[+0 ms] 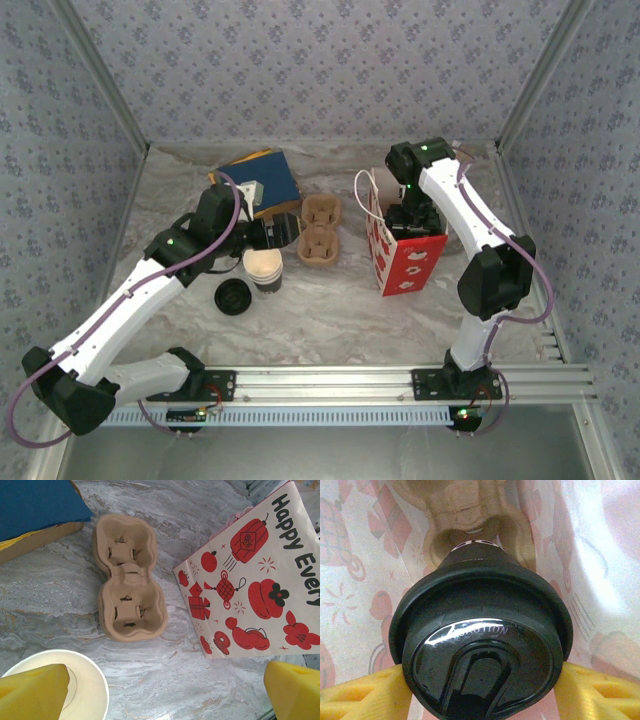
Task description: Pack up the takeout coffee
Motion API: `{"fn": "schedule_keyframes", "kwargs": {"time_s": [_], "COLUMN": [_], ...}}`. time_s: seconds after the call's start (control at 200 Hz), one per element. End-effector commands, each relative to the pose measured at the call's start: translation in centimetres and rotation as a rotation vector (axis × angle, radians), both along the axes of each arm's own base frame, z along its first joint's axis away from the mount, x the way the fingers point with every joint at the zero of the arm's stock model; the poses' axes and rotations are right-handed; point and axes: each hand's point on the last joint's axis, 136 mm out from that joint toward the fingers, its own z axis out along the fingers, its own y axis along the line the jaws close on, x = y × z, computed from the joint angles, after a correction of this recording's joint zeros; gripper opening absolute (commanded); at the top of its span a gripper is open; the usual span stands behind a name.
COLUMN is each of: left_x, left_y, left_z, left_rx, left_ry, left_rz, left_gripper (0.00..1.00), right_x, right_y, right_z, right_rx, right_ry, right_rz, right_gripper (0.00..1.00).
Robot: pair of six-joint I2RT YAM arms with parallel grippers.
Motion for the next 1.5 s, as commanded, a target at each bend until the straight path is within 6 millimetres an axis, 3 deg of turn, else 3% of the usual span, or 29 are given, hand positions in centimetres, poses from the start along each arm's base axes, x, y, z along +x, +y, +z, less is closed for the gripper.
{"fn": "schedule_keyframes", "kwargs": {"time_s": [0.0,1.494], "left_x": [0.06,0.28], "left_y": [-0.04,-0.25], "left_z": [0.87,1.0], "left_rx": [-0.02,-0.022], "left_ry": [-0.018,-0.018], "left_rz": [-0.001,-0.004], "left_gripper": [1.0,1.0], "right_x": [0.22,0.37], "right_y": [-0.32,-0.91], "right_z": [0.28,0.48], "right_rx": [-0.009,-0.01], "right_ry": [-0.003,-0.009], "right_rz": [0.003,-0.006], "right_gripper": [0.72,0.72]}}
